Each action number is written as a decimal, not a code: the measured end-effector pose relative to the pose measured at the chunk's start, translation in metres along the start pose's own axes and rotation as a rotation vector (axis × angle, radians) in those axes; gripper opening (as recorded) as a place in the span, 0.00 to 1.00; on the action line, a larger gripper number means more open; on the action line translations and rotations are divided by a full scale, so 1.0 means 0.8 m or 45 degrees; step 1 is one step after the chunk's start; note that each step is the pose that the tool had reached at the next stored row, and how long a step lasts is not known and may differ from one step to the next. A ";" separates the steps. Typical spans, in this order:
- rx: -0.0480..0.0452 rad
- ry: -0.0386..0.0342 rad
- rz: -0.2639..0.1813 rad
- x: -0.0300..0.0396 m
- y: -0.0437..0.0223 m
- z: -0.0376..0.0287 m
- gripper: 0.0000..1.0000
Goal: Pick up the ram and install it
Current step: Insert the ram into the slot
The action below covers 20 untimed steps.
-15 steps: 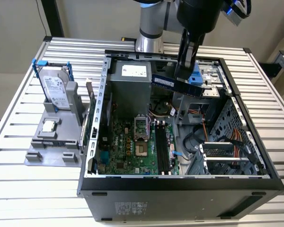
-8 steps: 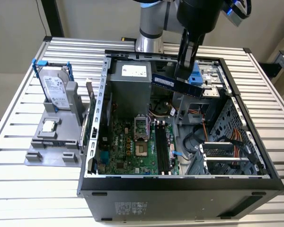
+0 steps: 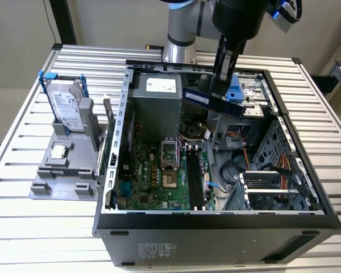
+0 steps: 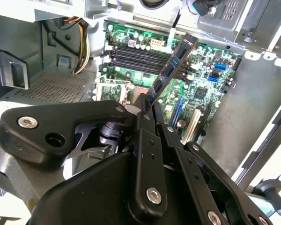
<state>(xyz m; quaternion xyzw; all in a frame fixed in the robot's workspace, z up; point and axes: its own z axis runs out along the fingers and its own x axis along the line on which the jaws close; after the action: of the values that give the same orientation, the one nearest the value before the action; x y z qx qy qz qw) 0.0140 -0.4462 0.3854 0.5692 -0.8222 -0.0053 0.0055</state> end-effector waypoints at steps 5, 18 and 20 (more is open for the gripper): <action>0.000 -0.0004 0.021 0.0000 -0.0001 0.0000 0.00; 0.000 -0.0019 0.129 0.0000 -0.0001 0.0000 0.00; 0.000 -0.0022 0.149 0.0000 -0.0001 0.0000 0.00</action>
<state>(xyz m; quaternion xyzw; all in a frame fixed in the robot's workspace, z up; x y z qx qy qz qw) 0.0141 -0.4463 0.3854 0.5203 -0.8540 -0.0056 0.0052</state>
